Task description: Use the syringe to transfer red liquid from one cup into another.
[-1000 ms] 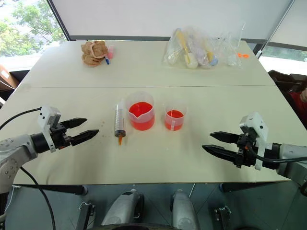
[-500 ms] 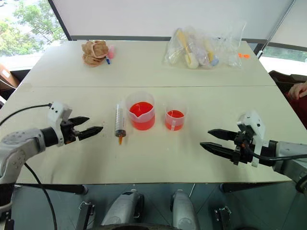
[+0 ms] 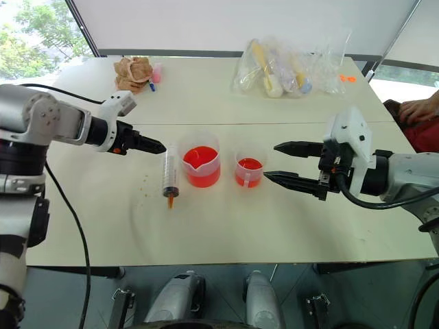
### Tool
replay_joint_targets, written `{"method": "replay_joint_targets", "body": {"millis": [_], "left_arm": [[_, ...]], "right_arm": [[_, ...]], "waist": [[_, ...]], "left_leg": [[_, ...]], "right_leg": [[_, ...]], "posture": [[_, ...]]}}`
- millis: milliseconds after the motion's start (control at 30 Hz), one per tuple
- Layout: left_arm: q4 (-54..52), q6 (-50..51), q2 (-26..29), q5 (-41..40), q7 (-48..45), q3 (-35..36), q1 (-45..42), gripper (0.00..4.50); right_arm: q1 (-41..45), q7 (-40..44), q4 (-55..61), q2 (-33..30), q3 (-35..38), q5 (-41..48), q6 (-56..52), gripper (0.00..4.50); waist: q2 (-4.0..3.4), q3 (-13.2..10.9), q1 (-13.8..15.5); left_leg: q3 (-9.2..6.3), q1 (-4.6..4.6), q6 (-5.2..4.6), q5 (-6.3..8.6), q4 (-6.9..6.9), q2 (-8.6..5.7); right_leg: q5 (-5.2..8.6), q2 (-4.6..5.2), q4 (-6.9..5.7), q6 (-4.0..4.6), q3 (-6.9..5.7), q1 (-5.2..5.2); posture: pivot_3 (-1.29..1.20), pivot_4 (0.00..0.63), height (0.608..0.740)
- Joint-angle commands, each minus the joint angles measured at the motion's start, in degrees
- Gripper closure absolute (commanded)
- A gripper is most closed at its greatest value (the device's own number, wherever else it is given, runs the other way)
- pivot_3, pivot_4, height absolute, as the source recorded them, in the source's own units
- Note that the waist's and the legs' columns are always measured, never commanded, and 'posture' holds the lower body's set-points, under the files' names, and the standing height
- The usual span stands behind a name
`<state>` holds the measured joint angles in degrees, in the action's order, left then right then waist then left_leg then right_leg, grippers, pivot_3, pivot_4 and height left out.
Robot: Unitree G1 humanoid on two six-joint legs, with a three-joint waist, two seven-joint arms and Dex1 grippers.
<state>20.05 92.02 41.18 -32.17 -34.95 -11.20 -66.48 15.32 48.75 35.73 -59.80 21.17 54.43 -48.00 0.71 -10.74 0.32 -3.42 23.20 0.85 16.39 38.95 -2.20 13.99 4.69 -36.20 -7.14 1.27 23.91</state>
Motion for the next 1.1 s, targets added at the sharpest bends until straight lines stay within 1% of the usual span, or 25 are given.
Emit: {"method": "replay_joint_targets", "body": {"millis": [33,100,200,267,400,567,700,733,767,900,933,1033,1100], "left_arm": [[4.82,0.32,-2.17,2.85,0.94,-2.2,-3.45,0.03],[6.68,-0.44,-3.39,4.22,0.92,-3.61,-4.23,0.03],[10.87,-2.33,-5.96,6.56,0.89,-5.37,-4.99,0.03],[12.31,-2.93,-6.57,7.45,0.38,-5.92,-5.43,0.03],[16.68,-4.79,-11.23,10.89,1.67,-8.43,-5.18,0.03],[21.54,-5.33,-17.22,13.23,4.1,-5.55,-5.68,0.03],[22.74,-6.74,-19.3,15.91,5.95,-4.97,-5.75,0.03],[22.44,-6.98,-19.33,16.52,6.19,-5.1,-5.51,0.59],[22.22,-6.59,-19.3,16.76,6.13,-5.01,-5.33,0.87],[21.22,-4.79,-19.2,16.8,5.85,-3.79,-4.95,2.8],[20.95,-4.6,-19.2,16.88,5.87,-3.67,-4.91,3.06],[19.89,-2.81,-18.61,16.57,6.14,-1.71,-4.96,3.09],[18.03,-2.34,-16.3,16.36,5.7,-0.52,-5.56,3.09]], "right_arm": [[0.46,-2.17,3.13,0.04,1.69,1.85,0.07,1.49],[0.38,-3.38,4.1,0.11,1.85,2.53,-0.09,1.49],[0.11,-4.89,5.12,0.07,2.53,3.35,-0.11,1.49],[-0.02,-5.44,5.32,-0.08,2.65,3.76,-0.04,1.49],[-1.45,-7.17,5.8,0.34,3.95,3.41,0.47,1.49],[-2.33,-8.23,6.14,0.71,3.42,2.94,1.18,1.49],[-2.56,-8.32,5.81,0.54,3.58,2.85,1.61,1.49],[-2.72,-8.32,5.79,0.49,3.83,2.95,1.68,1.49],[-2.83,-8.39,5.82,0.48,3.9,2.99,1.76,1.49],[-3.19,-8.87,6.15,0.62,3.69,3.0,1.92,1.49],[-3.27,-8.88,6.11,0.61,3.66,2.99,1.98,1.49],[-3.17,-8.98,5.94,0.58,3.23,3.01,2.02,1.49],[-3.59,-8.5,5.43,0.42,3.75,2.94,2.06,1.49]], "waist": [[0.0,0.0,0.0],[0.0,0.0,0.03],[0.0,0.0,0.09],[0.0,0.0,0.12],[0.0,0.0,0.47],[-0.03,0.04,0.51],[-0.06,0.06,0.55],[-0.06,0.06,0.53],[-0.06,0.06,0.51],[-0.06,0.06,0.45],[-0.06,0.06,0.48],[-0.05,0.05,0.44],[-0.03,0.04,0.36]], "left_leg": [[0.01,0.16,0.01,-0.01,0.02,0.0],[0.04,0.26,0.03,-0.02,0.02,0.0],[0.05,0.27,0.04,-0.02,0.01,0.0],[0.07,0.27,0.04,-0.02,0.02,0.0],[0.09,0.27,0.03,-0.02,0.02,-0.01],[0.08,0.26,0.02,-0.01,0.06,-0.05],[0.05,0.16,0.02,-0.02,0.08,-0.06],[0.04,0.13,0.02,-0.02,0.1,-0.07],[0.04,0.12,0.02,-0.02,0.12,-0.07],[0.03,0.12,0.02,-0.02,0.14,-0.06],[0.02,0.13,0.02,-0.02,0.14,-0.06],[0.02,0.16,0.02,-0.02,0.14,-0.06],[0.03,0.17,0.02,-0.01,0.14,-0.07]], "right_leg": [[0.0,0.01,-0.04,0.0,0.02,0.19],[-0.01,0.02,-0.1,0.0,0.05,0.37],[-0.01,0.02,-0.11,0.0,0.06,0.4],[-0.01,0.02,-0.1,0.0,0.07,0.4],[-0.01,0.04,-0.1,0.0,0.09,0.39],[-0.01,0.08,-0.11,0.0,0.09,0.33],[-0.03,0.08,-0.11,-0.04,0.08,0.17],[-0.04,0.08,-0.11,-0.06,0.08,0.13],[-0.05,0.08,-0.11,-0.06,0.08,0.11],[-0.06,0.07,-0.13,-0.08,0.08,0.12],[-0.06,0.08,-0.14,-0.08,0.08,0.13],[-0.06,0.08,-0.12,-0.08,0.08,0.14],[-0.06,0.08,-0.12,-0.09,0.08,0.16]], "posture": [[0.0,0.15,0.74],[0.0,0.15,0.74],[0.0,0.15,0.74],[0.0,0.15,0.74],[0.0,0.15,0.74],[0.0,0.15,0.74],[0.0,0.15,0.74],[0.0,0.15,0.74],[0.0,0.15,0.74],[0.0,0.15,0.74],[0.0,0.15,0.74],[0.0,0.15,0.74],[0.0,0.15,0.74]]}}
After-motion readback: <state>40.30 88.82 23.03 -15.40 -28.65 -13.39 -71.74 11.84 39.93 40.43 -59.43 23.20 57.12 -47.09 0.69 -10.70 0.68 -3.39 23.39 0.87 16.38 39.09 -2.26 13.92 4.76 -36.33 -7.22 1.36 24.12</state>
